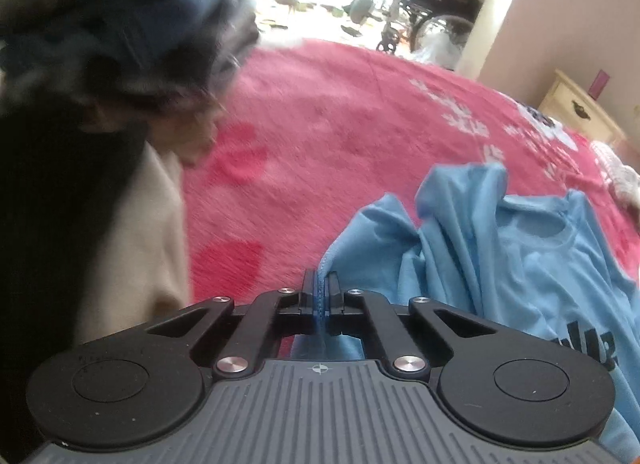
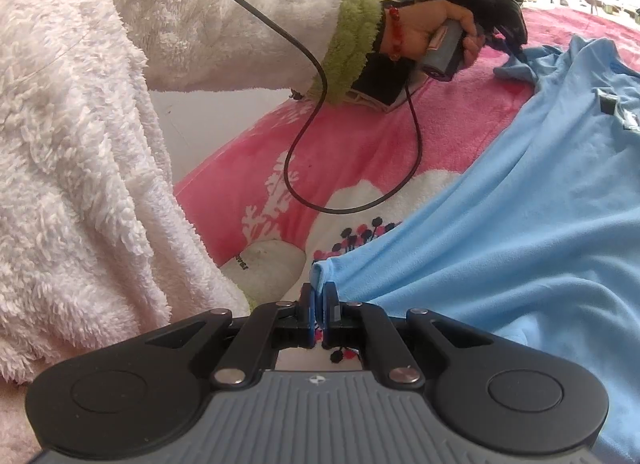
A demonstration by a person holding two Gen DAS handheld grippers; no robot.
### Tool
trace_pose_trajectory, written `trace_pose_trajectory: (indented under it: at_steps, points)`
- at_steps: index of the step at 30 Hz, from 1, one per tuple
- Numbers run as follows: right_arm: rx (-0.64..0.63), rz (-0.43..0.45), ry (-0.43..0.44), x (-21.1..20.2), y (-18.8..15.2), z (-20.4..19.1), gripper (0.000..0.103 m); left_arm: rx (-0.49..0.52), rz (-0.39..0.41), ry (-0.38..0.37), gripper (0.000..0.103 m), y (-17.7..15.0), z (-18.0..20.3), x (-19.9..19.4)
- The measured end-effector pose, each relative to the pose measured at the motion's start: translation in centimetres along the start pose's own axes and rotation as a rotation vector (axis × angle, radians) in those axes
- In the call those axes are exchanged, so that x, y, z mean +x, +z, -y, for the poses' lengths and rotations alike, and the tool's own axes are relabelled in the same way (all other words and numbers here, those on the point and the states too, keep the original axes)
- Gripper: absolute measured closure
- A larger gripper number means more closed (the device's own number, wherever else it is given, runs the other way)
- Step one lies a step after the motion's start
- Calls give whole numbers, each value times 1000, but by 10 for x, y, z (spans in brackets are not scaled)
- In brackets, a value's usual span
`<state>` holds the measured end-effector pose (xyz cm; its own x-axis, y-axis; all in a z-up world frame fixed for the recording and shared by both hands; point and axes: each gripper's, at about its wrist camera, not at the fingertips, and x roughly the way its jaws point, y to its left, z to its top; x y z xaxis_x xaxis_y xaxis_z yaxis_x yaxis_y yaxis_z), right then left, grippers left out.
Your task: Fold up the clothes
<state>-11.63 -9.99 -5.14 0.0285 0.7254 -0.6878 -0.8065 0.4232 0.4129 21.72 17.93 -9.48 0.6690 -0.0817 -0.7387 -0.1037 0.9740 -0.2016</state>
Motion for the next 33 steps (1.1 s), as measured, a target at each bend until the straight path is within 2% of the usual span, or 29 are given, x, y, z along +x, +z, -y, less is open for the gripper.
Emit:
trace_pose_trajectory:
  at_steps: [5,9,18,24,26,27,28,29,30,31,33]
  points:
    - [-3,7,12,0,1,1,99,7,65,92,102,22,-18,-36]
    - [-3,13,38,4,4,2,99,85,70,167,102,27,-27,-50]
    - [-12,-36,54,32,3,2,99,351,95,311,102,5,-11,-40]
    - [-20,-85,32,60,-2,0,98,450,83,372,100,-9,-2,-27]
    - [-31,-118,1,75,-7,-2,90,458,84,371,98,-10,-1,-28]
    - [-35,-128,-14,81,-10,-4,88,452,83,365,94,-8,-2,-29]
    - [-24,-117,-2,83,-11,-4,78,434,77,349,90,-5,-4,-32]
    - [-1,-110,26,81,-12,-4,61,416,71,333,82,-2,-6,-35]
    - [31,-105,61,80,-12,-1,55,395,69,317,75,1,-7,-39]
    - [67,-94,93,77,-12,1,47,376,68,301,74,4,-8,-43]
    - [146,-74,153,72,-12,7,46,347,91,270,71,9,-9,-58]
